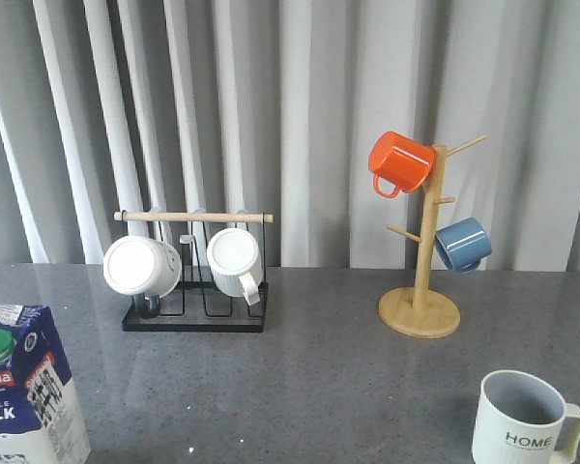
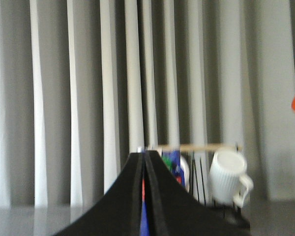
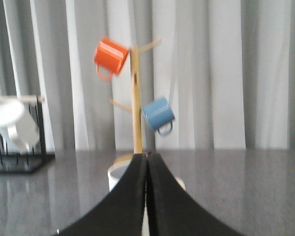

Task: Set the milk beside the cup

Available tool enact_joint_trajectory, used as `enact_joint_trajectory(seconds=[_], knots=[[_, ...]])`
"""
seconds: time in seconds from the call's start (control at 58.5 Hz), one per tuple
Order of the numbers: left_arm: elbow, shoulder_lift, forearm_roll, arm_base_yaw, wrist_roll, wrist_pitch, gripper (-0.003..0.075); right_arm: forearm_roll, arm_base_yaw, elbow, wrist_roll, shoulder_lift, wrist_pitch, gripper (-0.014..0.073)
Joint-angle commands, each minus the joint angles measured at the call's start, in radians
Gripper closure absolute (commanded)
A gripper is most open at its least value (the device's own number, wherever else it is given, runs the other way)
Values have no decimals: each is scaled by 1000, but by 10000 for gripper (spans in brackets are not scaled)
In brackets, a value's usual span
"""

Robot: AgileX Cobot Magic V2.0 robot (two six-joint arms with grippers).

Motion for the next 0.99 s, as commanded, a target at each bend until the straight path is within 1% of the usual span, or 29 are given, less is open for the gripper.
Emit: enact_joint_trajectory(seconds=[0.0,0.017,0.068,0.103,0.137,0.188,0.222,0.325,0.376,0.445,0.53,0.633,0.736,0.838,0.975], knots=[[-59,5,-7,2,-16,-134,727,24,-6,-17,53,9,-174,603],[-76,11,-7,2,-16,-111,727,32,-6,-27,54,16,-171,603],[-124,47,-7,2,-12,14,727,58,-6,-78,39,56,-145,603],[-170,89,-7,2,-2,109,727,70,-6,-117,-6,99,-126,603],[-206,136,-7,2,13,171,727,72,-6,-170,-55,145,-104,603],[-255,225,-7,2,26,226,727,73,-6,-236,-124,233,-67,603],[-286,285,-7,2,26,240,727,73,-6,-288,-165,294,-40,603],[-338,428,-7,-16,12,240,727,77,-5,-380,-174,465,14,603],[-352,469,-7,-30,12,230,727,77,-5,-395,-174,521,1,603],[-352,505,-7,-41,13,183,727,69,-5,-397,-177,571,-38,603],[-352,521,-7,-52,11,159,727,74,-5,-397,-157,592,-37,603],[-352,521,-7,-71,-15,163,727,73,-5,-397,-104,592,9,603],[-352,521,-7,-79,-14,203,727,68,-5,-397,-106,592,69,603],[-352,521,-7,-79,-14,249,727,65,-5,-397,-110,592,96,601],[-352,521,-7,-95,-14,240,720,65,-5,-397,-121,592,99,587]])
